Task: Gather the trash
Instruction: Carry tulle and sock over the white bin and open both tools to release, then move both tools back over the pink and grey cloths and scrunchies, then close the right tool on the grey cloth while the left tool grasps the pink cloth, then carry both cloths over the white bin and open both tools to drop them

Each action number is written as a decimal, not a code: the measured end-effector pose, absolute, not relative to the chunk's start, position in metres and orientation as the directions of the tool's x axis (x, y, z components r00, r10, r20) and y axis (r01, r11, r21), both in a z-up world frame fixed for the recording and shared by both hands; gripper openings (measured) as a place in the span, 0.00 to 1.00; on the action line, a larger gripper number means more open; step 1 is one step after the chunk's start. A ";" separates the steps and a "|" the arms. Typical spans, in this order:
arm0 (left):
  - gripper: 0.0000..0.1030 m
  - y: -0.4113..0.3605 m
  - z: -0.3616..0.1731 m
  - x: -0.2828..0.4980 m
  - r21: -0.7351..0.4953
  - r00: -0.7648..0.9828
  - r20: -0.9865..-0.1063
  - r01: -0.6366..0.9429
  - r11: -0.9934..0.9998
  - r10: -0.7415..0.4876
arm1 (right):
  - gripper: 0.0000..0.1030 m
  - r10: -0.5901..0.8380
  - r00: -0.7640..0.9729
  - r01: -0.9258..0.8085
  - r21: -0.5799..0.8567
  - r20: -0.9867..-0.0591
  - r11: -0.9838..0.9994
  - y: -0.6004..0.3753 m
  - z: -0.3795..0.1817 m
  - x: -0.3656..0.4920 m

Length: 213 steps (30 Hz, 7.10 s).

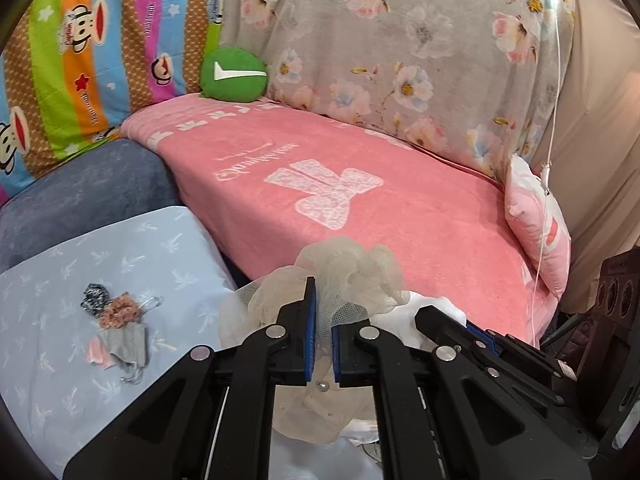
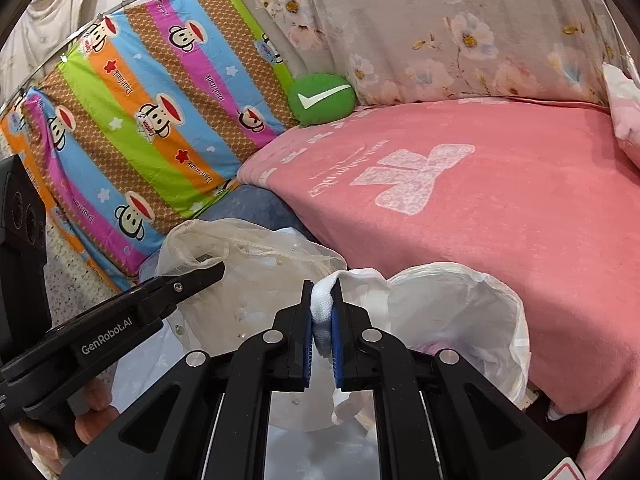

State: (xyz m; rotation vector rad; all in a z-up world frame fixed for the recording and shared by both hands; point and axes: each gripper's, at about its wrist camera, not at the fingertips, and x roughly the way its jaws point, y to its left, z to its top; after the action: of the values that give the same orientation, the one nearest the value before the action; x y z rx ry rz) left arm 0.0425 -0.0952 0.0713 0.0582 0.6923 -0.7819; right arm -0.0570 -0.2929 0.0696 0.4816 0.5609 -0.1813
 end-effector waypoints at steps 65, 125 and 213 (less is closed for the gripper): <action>0.64 -0.064 0.031 0.075 -0.227 0.547 -0.658 0.511 0.829 -0.517 | 0.24 0.014 0.797 0.243 0.342 -0.603 0.908 -0.260 0.050 -0.021; 0.77 0.145 -0.093 0.184 -0.246 0.503 -0.829 0.066 0.967 -0.245 | 0.22 0.261 0.537 0.030 0.327 -0.802 0.945 -0.056 -0.094 0.182; 0.17 -0.113 0.048 0.047 -0.187 0.495 -0.657 0.623 0.760 -0.568 | 0.04 -0.029 0.830 0.316 0.427 -0.557 0.847 -0.304 0.051 -0.059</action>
State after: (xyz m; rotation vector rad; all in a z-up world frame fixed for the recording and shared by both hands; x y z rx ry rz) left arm 0.0472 -0.1127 0.0481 0.0786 0.7663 -0.7222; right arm -0.0589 -0.3036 0.0514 0.5345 0.5667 -0.1925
